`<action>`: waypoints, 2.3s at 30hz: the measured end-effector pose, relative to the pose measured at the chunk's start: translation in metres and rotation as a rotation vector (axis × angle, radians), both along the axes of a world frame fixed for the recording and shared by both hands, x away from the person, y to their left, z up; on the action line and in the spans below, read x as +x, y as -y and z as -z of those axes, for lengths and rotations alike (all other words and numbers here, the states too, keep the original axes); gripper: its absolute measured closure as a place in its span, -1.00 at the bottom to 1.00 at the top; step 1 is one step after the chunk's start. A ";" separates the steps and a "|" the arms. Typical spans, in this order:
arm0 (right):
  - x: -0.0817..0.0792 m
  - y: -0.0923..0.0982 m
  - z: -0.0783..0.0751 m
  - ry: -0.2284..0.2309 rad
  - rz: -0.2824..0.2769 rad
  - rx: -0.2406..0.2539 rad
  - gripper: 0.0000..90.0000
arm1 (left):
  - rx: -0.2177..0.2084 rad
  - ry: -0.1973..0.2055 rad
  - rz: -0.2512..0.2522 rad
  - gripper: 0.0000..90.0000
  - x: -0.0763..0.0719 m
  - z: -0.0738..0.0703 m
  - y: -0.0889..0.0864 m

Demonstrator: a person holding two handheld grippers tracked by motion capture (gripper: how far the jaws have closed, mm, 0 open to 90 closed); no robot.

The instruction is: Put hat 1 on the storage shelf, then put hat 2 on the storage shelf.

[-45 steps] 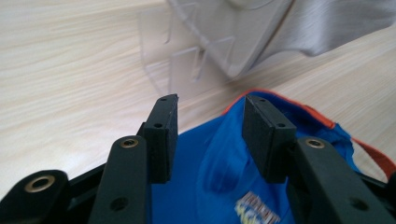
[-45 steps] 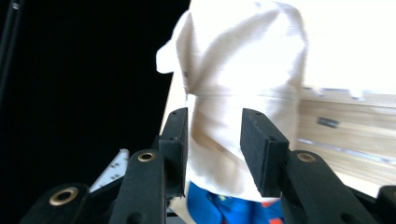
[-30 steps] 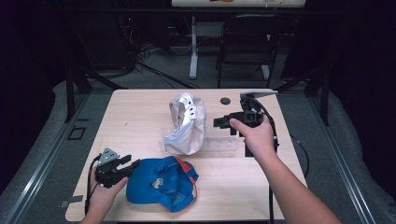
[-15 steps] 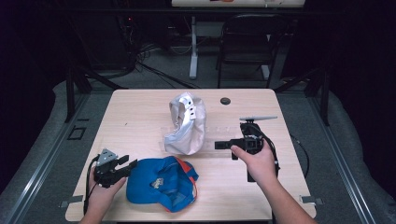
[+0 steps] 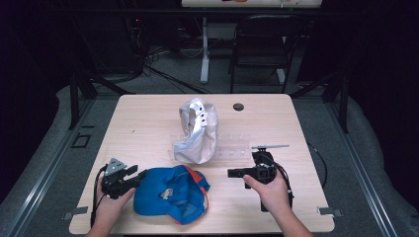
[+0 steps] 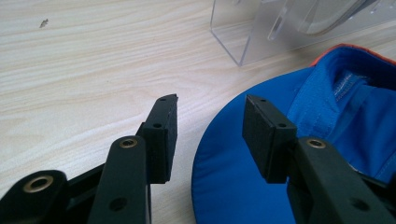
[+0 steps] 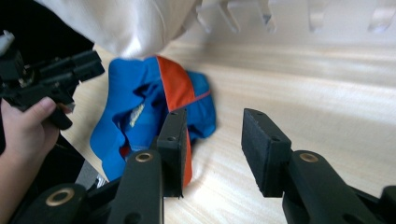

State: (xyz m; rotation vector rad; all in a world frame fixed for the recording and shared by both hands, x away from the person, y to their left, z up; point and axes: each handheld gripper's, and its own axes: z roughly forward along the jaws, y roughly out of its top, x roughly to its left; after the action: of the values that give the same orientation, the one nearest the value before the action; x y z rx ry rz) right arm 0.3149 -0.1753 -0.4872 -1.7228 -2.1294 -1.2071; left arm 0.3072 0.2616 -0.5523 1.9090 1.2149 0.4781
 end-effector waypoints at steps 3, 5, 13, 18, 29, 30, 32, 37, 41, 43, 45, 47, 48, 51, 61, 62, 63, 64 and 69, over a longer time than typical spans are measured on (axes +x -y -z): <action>-0.003 -0.004 0.010 -0.007 -0.009 -0.004 0.37 | 0.001 -0.001 -0.003 0.24 0.000 0.000 0.001; -0.005 -0.006 0.015 -0.012 -0.014 0.000 0.37 | -0.001 0.002 0.003 0.23 -0.001 0.000 0.001; -0.008 -0.021 0.033 -0.033 -0.060 0.002 0.36 | -0.002 0.001 0.004 0.20 -0.001 0.000 0.001; -0.009 -0.028 0.042 -0.053 -0.080 0.008 0.36 | -0.003 -0.001 0.002 0.19 -0.001 0.000 0.001; -0.013 -0.043 0.064 -0.103 -0.130 0.026 0.34 | -0.003 0.002 0.006 0.17 -0.001 0.000 0.001; -0.014 -0.047 0.067 -0.109 -0.123 0.028 0.33 | -0.002 0.000 0.005 0.17 -0.001 0.000 0.001; -0.014 -0.048 0.069 -0.113 -0.143 0.020 0.32 | -0.002 0.001 0.003 0.17 -0.001 0.000 0.000; -0.013 -0.054 0.076 -0.132 -0.153 0.024 0.32 | -0.005 0.005 -0.002 0.17 -0.001 0.000 -0.001; -0.012 -0.058 0.080 -0.140 -0.169 0.027 0.32 | -0.004 0.002 -0.001 0.17 -0.001 0.001 -0.001; -0.012 -0.061 0.082 -0.145 -0.164 0.042 0.32 | -0.003 0.001 -0.002 0.17 -0.001 0.001 -0.001; -0.011 -0.065 0.085 -0.154 -0.166 0.047 0.32 | -0.008 0.001 -0.004 0.17 -0.001 0.001 -0.002; -0.011 -0.066 0.086 -0.162 -0.174 0.049 0.32 | -0.007 0.001 -0.003 0.17 -0.001 0.001 -0.002; -0.011 -0.067 0.086 -0.160 -0.174 0.049 0.32 | -0.007 0.000 -0.003 0.17 -0.001 0.001 -0.002; -0.010 -0.069 0.087 -0.177 -0.178 0.042 0.32 | -0.006 0.000 -0.001 0.17 -0.001 0.001 -0.002; -0.009 -0.078 0.092 -0.214 -0.199 0.056 0.57 | -0.009 0.003 -0.004 0.17 -0.001 0.001 -0.002; -0.009 -0.078 0.092 -0.216 -0.201 0.053 0.62 | -0.009 0.003 -0.004 0.17 -0.001 0.001 -0.002; -0.009 -0.078 0.092 -0.221 -0.201 0.053 0.67 | -0.009 0.003 -0.004 0.17 -0.001 0.001 -0.002; -0.009 -0.078 0.092 -0.224 -0.200 0.054 0.70 | -0.009 0.003 -0.004 0.17 -0.001 0.001 -0.002; -0.009 -0.076 0.090 -0.253 -0.198 0.082 0.74 | -0.009 0.004 -0.004 0.17 -0.001 0.001 -0.002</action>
State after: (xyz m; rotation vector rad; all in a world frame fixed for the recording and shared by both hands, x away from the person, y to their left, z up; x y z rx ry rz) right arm 0.3058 -0.0991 -0.5775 -1.4995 -2.0150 -0.9538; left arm 0.3059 0.2640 -0.5529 1.8974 1.2166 0.4785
